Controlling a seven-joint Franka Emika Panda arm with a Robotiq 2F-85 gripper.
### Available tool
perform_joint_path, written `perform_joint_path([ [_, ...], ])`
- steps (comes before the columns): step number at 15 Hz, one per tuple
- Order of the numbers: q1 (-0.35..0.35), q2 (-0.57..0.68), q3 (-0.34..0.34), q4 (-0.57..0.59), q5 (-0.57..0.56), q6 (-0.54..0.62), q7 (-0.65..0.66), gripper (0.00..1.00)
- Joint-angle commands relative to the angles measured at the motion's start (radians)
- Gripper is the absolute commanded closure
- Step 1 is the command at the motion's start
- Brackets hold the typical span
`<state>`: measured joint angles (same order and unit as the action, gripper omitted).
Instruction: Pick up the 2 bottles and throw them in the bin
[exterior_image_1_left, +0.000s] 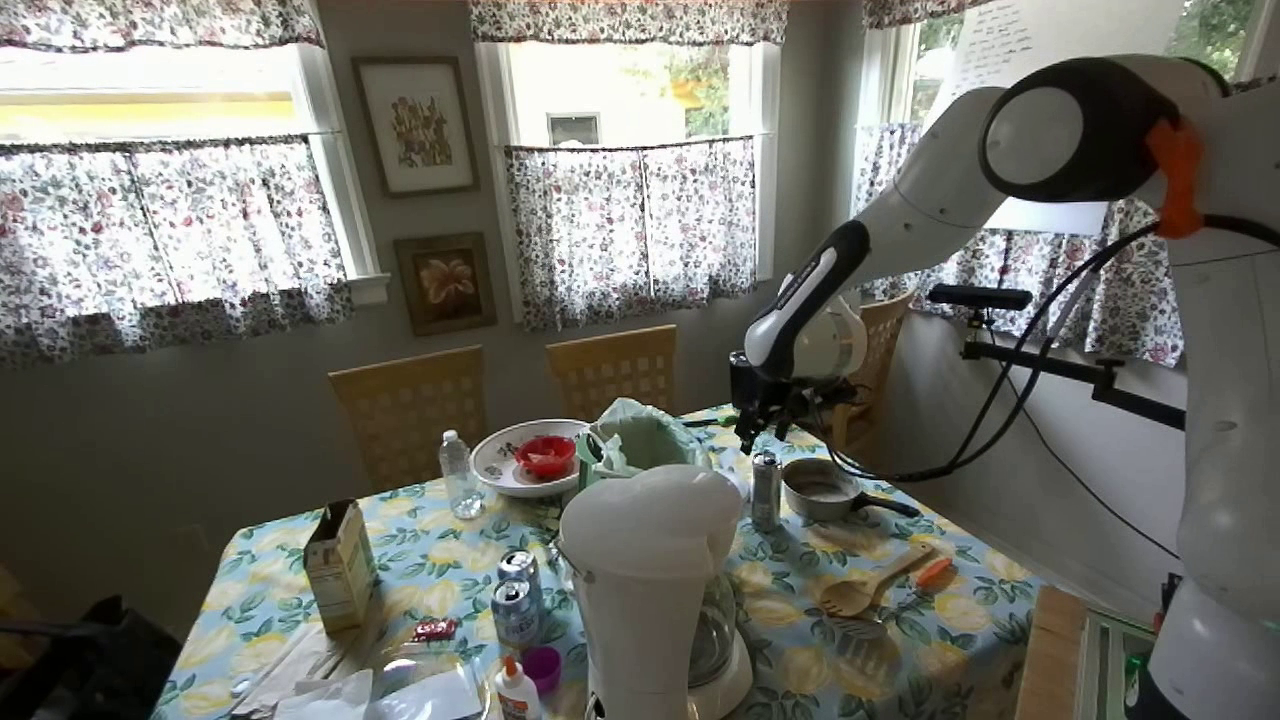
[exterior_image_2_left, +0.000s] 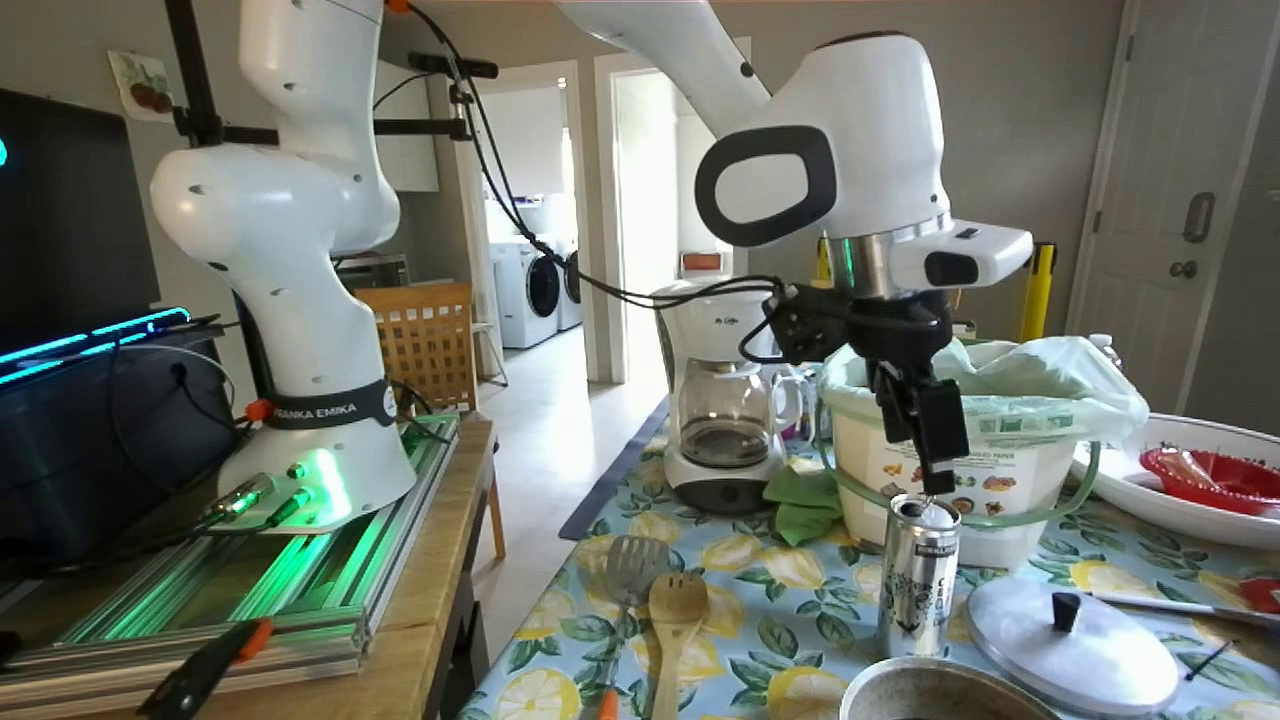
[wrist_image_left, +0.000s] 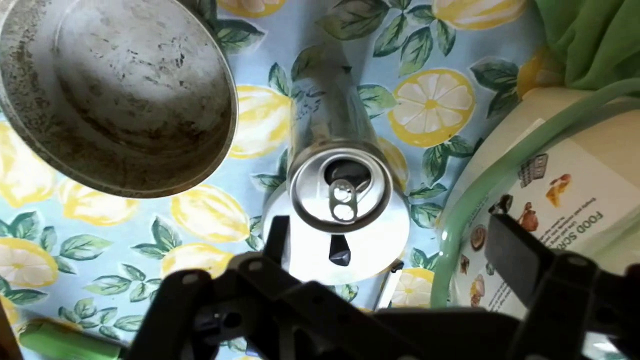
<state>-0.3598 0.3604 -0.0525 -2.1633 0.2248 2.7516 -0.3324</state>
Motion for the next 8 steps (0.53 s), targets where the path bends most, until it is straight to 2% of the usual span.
perform_joint_path([
  [1,-0.058,0.045,0.047,0.03,0.059,0.015,-0.092,0.0],
  [8,-0.028,0.101,0.006,0.052,-0.038,0.036,-0.066,0.0],
])
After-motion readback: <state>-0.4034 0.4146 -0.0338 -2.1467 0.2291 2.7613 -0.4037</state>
